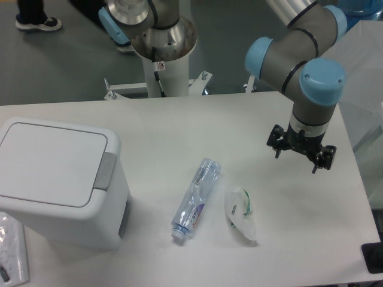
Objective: Open the trash can
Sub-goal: 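Move the open gripper down and across toward the white trash can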
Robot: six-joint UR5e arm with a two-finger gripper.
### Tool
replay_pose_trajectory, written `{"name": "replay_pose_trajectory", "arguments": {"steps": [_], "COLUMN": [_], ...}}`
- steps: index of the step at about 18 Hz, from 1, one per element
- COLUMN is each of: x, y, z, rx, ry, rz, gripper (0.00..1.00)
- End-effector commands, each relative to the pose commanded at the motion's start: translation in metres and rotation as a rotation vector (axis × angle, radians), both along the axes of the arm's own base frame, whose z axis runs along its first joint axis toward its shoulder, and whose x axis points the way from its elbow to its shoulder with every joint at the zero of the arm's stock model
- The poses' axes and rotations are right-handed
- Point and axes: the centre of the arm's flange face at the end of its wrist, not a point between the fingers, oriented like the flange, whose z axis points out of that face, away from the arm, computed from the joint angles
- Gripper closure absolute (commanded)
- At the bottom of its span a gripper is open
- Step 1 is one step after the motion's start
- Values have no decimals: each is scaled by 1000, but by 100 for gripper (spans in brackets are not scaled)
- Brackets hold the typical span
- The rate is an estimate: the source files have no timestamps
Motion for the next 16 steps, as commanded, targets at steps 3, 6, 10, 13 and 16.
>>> {"name": "replay_pose_trajectory", "arguments": {"steps": [3, 6, 10, 13, 16], "x": [2, 12, 31, 45, 70], "y": [2, 17, 49, 69, 105], "z": [0, 6, 16, 24, 43], "rx": [2, 48, 69, 174, 264], "ry": [-1, -12, 0, -53, -78], "rz": [-2, -28, -54, 146, 229], "gripper": [0, 0, 0, 0, 0]}}
